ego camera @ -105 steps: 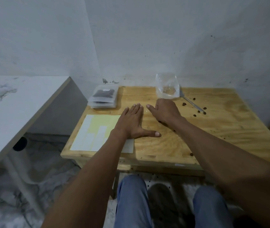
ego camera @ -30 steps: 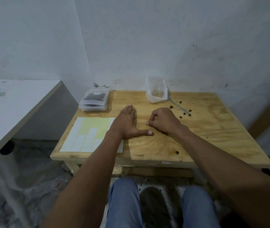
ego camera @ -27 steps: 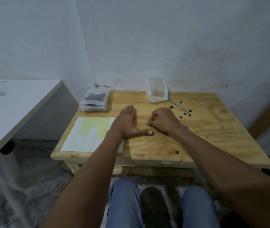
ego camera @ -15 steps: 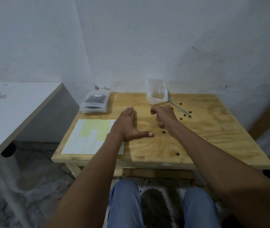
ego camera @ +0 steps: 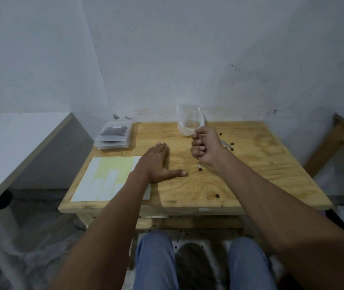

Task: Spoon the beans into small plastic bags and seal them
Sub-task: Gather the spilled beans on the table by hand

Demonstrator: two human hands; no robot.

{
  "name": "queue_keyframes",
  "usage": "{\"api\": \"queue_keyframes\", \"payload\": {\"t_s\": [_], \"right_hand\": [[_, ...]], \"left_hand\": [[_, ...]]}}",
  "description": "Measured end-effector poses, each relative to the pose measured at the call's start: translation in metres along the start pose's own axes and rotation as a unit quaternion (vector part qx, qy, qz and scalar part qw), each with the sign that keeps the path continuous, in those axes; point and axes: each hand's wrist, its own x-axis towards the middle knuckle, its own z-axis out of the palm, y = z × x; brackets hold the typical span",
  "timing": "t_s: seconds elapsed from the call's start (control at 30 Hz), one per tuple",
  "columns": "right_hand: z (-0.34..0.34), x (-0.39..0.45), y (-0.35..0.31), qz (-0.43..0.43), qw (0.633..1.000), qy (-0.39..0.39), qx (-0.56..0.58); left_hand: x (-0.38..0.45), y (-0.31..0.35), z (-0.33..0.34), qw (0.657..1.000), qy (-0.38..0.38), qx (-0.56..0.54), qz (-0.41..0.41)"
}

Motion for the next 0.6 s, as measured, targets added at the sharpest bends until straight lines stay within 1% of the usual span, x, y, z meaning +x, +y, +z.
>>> {"api": "queue_keyframes", "payload": {"t_s": [0.03,0.07,0.1,0.13,0.17,0.2,0.23,0.3,0.33,0.47,0.6], "right_hand": [[-0.004,-0.001,0.0,-0.018,0.995,0.019,-0.091],[-0.01,-0.002,0.001,-0.054,0.975,0.045,-0.209],[-0.016,-0.003,0.004,-0.103,0.936,0.072,-0.328],[-0.022,-0.004,0.006,-0.161,0.885,0.092,-0.426],[-0.028,-0.004,0.009,-0.212,0.835,0.093,-0.5],[-0.035,-0.005,0.01,-0.244,0.793,0.083,-0.552],[-0.039,-0.009,0.011,-0.26,0.761,0.072,-0.591],[-0.047,-0.018,0.011,-0.264,0.713,0.056,-0.647],[-0.051,-0.02,0.012,-0.258,0.701,0.047,-0.663],[-0.061,-0.027,0.023,-0.253,0.685,0.032,-0.683],[-0.066,-0.031,0.028,-0.278,0.688,0.032,-0.67]], "left_hand": [[-0.001,0.001,-0.001,1.0,-0.005,0.006,0.0],[-0.002,0.004,-0.001,1.0,-0.015,0.01,-0.002],[-0.003,0.006,-0.001,1.0,-0.028,0.013,-0.006],[-0.004,0.008,0.0,0.999,-0.036,0.013,-0.006],[-0.005,0.011,0.0,0.999,-0.041,0.012,-0.003],[-0.007,0.014,0.001,0.999,-0.044,0.011,0.001],[-0.008,0.017,0.003,0.999,-0.046,0.009,0.004],[-0.01,0.024,0.004,0.999,-0.05,0.009,0.005],[-0.009,0.028,0.004,0.999,-0.052,0.008,0.004],[-0.011,0.036,0.005,0.999,-0.046,0.013,-0.004],[-0.011,0.036,0.008,0.999,-0.044,0.01,-0.014]]}}
